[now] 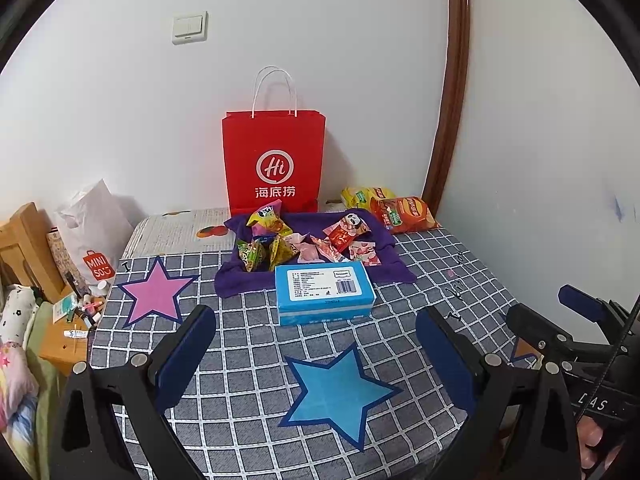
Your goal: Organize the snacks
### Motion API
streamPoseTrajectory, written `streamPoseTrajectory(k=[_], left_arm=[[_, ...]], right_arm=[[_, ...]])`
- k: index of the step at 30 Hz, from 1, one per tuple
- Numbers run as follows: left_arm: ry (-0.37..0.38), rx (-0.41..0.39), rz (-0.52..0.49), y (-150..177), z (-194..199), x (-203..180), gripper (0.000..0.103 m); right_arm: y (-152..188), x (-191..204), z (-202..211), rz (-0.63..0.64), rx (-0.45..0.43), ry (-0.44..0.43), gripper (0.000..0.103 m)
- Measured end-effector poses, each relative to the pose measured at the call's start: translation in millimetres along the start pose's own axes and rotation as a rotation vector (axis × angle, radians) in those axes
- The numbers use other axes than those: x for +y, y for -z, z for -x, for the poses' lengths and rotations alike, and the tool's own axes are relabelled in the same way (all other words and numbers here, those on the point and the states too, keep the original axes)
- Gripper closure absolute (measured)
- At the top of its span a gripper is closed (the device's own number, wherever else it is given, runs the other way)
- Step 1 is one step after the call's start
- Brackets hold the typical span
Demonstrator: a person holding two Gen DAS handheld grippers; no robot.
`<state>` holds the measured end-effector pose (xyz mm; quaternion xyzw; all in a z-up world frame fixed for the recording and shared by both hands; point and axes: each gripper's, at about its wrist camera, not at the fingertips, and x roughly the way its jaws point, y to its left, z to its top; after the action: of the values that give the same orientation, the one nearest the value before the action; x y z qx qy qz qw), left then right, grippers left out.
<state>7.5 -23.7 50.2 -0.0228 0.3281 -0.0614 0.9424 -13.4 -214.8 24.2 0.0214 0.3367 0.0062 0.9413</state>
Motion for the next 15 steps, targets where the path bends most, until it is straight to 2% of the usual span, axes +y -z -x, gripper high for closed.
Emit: streamPoseTrajectory(k=[15], left_arm=[[0.003, 0.003, -0.001, 0.5, -1.9, -0.2, 0.002]], right_arm=[[1.3, 3.8, 1.6, 0.004, -0.001, -0.005, 0.004]])
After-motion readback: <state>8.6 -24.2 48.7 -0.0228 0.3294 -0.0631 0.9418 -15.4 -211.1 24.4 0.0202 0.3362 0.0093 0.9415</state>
